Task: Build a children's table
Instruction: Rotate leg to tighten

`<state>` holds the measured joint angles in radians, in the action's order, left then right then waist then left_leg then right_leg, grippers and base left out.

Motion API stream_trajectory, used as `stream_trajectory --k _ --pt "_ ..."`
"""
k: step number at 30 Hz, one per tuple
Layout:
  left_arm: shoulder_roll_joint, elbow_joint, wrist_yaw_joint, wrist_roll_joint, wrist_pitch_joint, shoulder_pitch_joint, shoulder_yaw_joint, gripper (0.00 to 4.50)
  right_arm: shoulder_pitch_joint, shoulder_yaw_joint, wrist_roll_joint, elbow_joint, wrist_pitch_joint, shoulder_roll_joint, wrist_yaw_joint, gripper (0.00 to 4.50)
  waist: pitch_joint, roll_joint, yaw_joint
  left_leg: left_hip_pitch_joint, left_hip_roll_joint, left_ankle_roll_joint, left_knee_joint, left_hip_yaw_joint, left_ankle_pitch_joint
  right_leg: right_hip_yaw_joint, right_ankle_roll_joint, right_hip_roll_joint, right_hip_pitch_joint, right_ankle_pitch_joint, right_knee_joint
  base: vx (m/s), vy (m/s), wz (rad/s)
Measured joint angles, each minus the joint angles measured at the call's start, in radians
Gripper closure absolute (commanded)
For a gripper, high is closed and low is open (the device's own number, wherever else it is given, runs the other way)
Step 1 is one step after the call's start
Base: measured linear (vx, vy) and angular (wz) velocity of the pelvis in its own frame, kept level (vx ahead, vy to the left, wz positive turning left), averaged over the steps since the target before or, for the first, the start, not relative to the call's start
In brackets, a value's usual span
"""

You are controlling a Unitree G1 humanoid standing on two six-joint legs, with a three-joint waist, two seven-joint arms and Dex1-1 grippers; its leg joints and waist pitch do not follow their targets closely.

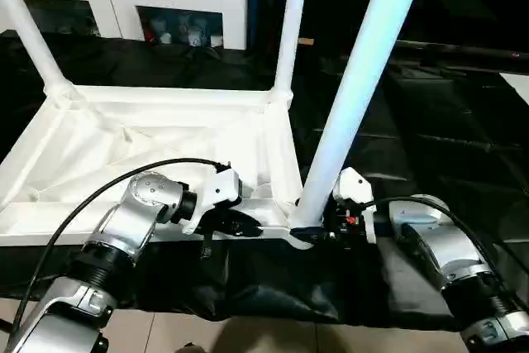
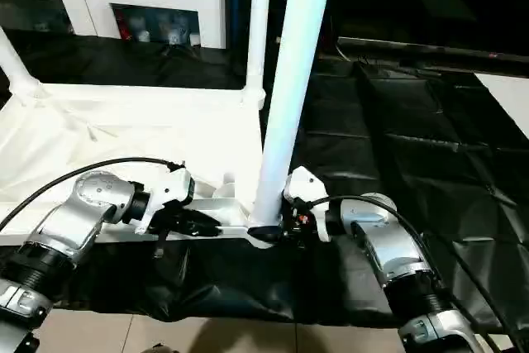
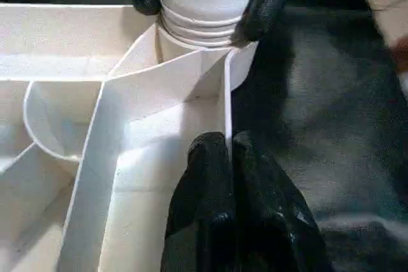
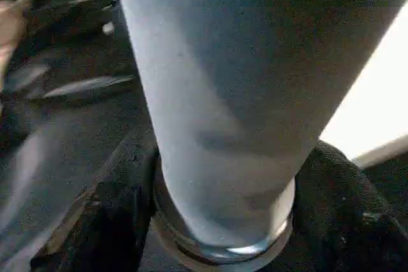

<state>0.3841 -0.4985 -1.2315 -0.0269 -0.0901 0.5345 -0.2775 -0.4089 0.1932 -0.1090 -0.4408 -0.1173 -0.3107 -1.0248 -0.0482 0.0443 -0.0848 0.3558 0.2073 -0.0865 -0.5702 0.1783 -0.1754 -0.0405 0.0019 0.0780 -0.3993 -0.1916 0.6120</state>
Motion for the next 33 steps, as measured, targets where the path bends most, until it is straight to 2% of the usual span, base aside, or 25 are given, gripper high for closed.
stream_trajectory --k 2,6,11,13,15,20,21,27,33 --pt "-0.049 -0.05 0.123 -0.024 -0.018 0.028 0.021 4.5 -0.043 -0.041 0.026 -0.08 -0.002 0.07 0.179 1.82 -0.001 0.001 0.009 0.0 0.0 0.0 0.0 0.0 0.0 0.0 0.002 0.0 -0.001 -0.001 -0.001 0.0 0.0 0.0" --pt "-0.102 -0.058 0.254 -0.053 -0.068 0.042 0.027 4.5 -0.08 -0.088 0.033 -0.153 -0.01 0.155 0.386 1.82 -0.001 0.002 0.027 -0.001 -0.001 0.0 0.0 0.0 0.0 0.001 0.003 0.0 0.0 -0.001 -0.001 0.0 0.0 0.0" --pt "-0.178 -0.059 0.401 -0.09 -0.135 0.057 0.044 4.5 -0.163 -0.146 0.06 -0.267 -0.004 0.262 0.635 1.82 0.0 0.001 0.04 -0.001 -0.001 0.0 0.0 0.0 0.0 0.001 0.002 0.0 -0.001 -0.001 -0.001 0.0 0.0 0.0" --pt "-0.188 -0.059 0.419 -0.095 -0.141 0.058 0.045 4.5 -0.174 -0.147 0.065 -0.282 -0.001 0.269 0.666 1.82 0.001 0.0 0.04 -0.001 -0.001 0.0 0.0 -0.001 0.0 0.001 0.001 0.0 -0.001 0.0 -0.001 0.0 0.0 0.0" --pt "-0.19 -0.056 0.421 -0.097 -0.142 0.058 0.045 4.5 -0.175 -0.147 0.065 -0.289 0.016 0.27 0.668 1.13 0.001 0.0 0.037 -0.001 -0.001 0.0 0.001 -0.001 0.0 0.001 -0.001 0.0 -0.001 0.001 -0.001 0.0 0.0 0.0" --pt "-0.188 -0.039 0.414 -0.098 -0.142 0.053 0.039 4.5 -0.175 -0.145 0.082 -0.303 0.045 0.267 0.648 0.91 0.001 0.0 0.033 0.001 -0.001 0.0 0.0 0.0 0.0 0.001 0.0 0.0 -0.002 0.001 -0.002 0.0 0.0 0.0" --pt "-0.181 -0.023 0.4 -0.097 -0.142 0.045 0.038 4.5 -0.175 -0.141 0.084 -0.306 0.057 0.262 0.629 0.71 0.001 0.0 0.033 0.001 -0.001 0.0 0.0 0.0 0.0 0.001 0.0 0.0 -0.002 0.0 -0.002 0.0 0.0 0.0" --pt "-0.12 0.034 0.293 -0.073 -0.121 0.007 0.031 4.5 -0.159 -0.077 0.083 -0.302 0.133 0.192 0.446 0.71 0.0 0.0 0.027 0.003 0.0 0.0 0.001 0.0 0.0 0.0 0.0 -0.001 -0.004 0.0 -0.002 0.0 0.0 0.0" --pt "-0.054 0.044 0.143 -0.034 -0.07 -0.009 0.019 4.5 -0.088 -0.045 0.039 -0.197 0.149 0.082 0.162 0.71 0.0 0.001 0.016 0.004 0.0 0.0 0.001 0.0 0.0 0.0 0.0 0.0 -0.004 0.0 -0.002 0.0 0.0 0.0"
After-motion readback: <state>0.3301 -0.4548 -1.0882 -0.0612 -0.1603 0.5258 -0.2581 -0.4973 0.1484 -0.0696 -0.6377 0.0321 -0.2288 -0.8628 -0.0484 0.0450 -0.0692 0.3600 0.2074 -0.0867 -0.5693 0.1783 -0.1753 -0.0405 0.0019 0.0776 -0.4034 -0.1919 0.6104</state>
